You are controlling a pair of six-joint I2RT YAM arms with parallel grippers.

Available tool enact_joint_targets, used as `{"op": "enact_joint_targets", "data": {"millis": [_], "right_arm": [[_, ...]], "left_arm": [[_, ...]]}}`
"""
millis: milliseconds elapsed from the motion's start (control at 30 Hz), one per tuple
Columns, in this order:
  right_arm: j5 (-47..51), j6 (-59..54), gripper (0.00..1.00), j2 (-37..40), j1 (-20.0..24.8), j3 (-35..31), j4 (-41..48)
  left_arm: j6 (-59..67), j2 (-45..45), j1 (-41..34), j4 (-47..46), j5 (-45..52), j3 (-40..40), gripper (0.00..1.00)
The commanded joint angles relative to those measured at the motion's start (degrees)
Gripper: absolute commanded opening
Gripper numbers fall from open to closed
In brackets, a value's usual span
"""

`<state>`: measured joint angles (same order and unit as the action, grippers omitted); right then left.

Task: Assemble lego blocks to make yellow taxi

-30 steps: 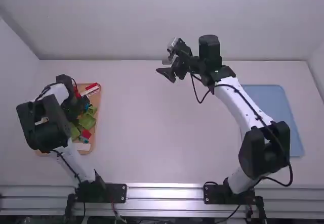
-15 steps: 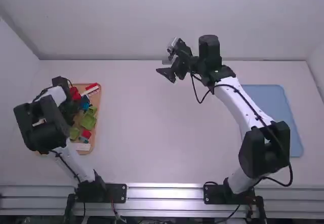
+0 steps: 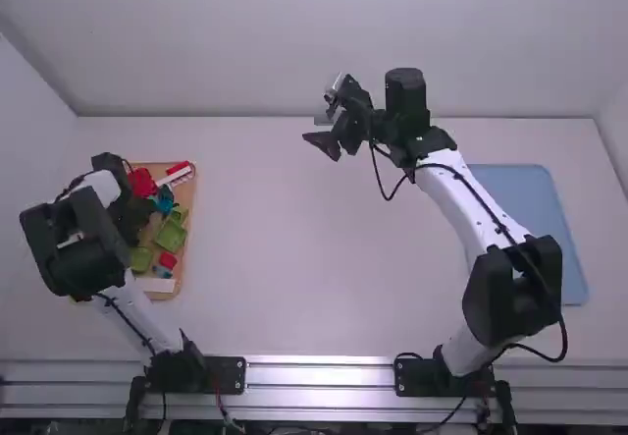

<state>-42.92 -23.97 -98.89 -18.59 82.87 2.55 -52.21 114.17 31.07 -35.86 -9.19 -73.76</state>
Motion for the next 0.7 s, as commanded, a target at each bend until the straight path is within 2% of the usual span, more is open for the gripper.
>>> {"op": "enact_joint_targets", "data": {"millis": [0,133,233,400,600,667], "right_arm": [[-0.3,0.1,0.99,-0.5,-0.1,1.9,0.1],[-0.3,0.1,0.99,-0.5,-0.1,1.9,0.5],[-0.3,0.1,0.99,-0.5,-0.1,1.9,0.7],[-0.3,-0.1,0.99,-0.5,-0.1,1.9,1.0],[-0.3,-0.1,0.99,-0.5,-0.1,1.9,1.2],[-0.3,-0.1,0.99,-0.5,-0.1,1.9,1.3]], "left_arm": [[0.7,0.7,1.3,-0.4,0.1,-1.5,0.74],[4.8,0.7,1.5,2.8,1.0,-0.7,0.75],[6.2,0.7,1.1,4.9,0.3,0.2,0.83],[1.9,0.7,1.6,4.8,-2.6,1.1,0.87],[2.1,0.7,1.2,6.4,-2.8,1.7,0.8],[1.5,0.7,1.2,6.2,-4.0,1.8,0.74]]}}
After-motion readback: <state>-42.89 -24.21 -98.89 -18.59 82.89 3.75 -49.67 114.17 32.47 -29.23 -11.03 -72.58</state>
